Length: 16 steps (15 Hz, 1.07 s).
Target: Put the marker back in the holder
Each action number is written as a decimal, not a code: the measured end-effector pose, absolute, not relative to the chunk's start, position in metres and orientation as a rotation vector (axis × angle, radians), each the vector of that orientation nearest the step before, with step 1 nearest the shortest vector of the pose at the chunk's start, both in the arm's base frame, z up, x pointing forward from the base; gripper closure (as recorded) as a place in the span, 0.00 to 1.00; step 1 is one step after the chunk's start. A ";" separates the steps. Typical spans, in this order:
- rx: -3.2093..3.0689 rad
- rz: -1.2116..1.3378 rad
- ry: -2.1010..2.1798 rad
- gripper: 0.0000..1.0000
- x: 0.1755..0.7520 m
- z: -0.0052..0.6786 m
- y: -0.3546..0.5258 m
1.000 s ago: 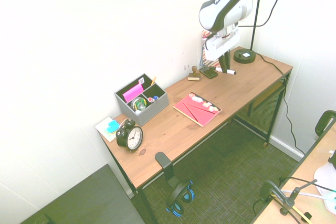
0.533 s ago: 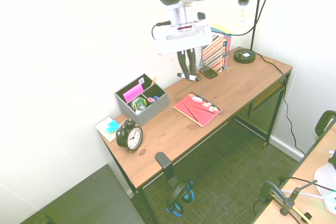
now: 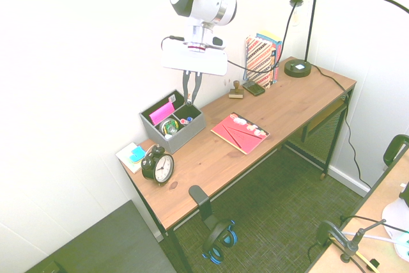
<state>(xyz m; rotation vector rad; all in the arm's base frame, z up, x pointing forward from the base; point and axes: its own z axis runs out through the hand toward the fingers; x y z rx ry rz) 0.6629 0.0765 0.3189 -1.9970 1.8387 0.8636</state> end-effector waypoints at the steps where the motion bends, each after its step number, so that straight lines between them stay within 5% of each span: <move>1: -1.931 0.880 1.863 1.00 0.668 0.309 0.066; 8: -1.752 0.979 1.881 1.00 0.690 0.256 0.057; 9: -1.734 0.989 1.880 0.00 0.693 0.250 0.058; 16: -1.699 1.011 1.886 0.00 0.700 0.226 0.052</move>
